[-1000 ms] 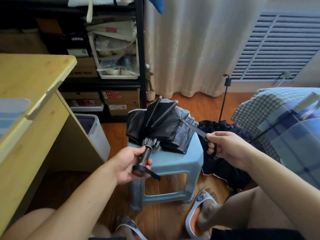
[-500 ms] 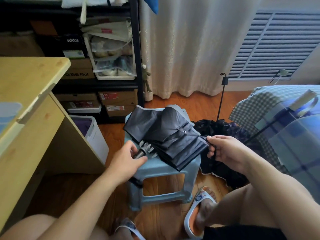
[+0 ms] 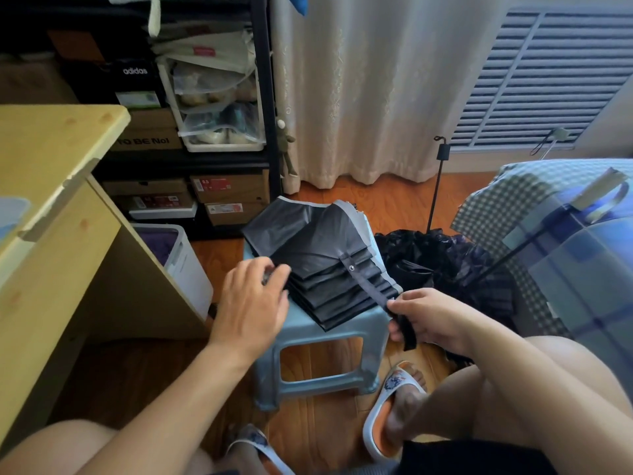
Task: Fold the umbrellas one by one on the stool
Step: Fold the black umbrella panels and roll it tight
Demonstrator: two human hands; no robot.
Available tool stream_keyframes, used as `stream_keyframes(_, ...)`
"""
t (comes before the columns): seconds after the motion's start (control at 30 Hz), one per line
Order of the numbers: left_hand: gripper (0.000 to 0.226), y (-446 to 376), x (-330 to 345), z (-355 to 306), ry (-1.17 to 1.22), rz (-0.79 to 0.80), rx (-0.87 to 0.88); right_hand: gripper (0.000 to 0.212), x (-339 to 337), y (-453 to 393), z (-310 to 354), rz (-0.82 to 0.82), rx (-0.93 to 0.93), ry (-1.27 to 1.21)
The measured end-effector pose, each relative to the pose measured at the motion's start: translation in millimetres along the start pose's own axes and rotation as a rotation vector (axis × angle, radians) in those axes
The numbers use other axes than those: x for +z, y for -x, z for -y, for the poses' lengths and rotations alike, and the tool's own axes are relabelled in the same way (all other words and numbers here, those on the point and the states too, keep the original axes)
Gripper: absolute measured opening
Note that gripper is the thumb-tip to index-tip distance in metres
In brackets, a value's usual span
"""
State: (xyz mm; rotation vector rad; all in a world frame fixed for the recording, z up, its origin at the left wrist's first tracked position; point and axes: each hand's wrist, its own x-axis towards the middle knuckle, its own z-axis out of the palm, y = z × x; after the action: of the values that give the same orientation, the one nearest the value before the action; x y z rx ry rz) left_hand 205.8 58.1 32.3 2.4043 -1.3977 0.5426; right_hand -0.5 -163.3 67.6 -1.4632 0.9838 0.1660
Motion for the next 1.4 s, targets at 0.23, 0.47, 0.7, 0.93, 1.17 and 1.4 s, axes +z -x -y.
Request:
stream_keyframes(0.23, 0.033, -7, 24, -9, 0.021, 0.097, 0.306, 0.028, 2, -2, -1, -0.025, 0.041, 0.015)
stream_keyframes(0.47, 0.026, -2, 9, 0, 0.357, 0.141, 0.221, 0.031, -1, -3, -5, -0.031, 0.060, 0.012)
stream_keyframes(0.7, 0.067, 3, -18, 23, 0.078, 0.349, -0.169, 0.025, 0, -2, -5, 0.011, 0.054, 0.040)
stream_keyframes(0.93, 0.032, -2, -21, 35, 0.315, 0.402, -0.482, 0.024, 0, -5, -10, -0.030, -0.015, 0.054)
stream_keyframes(1.17, 0.013, -8, -20, 38, 0.950, 0.435, -0.869, 0.029, 7, -11, -4, -0.067, -0.087, -0.098)
stream_keyframes(1.4, 0.035, -1, -19, 23, 0.930, 0.544, -0.784, 0.028, 13, -16, 0, -0.131, -0.054, -0.091)
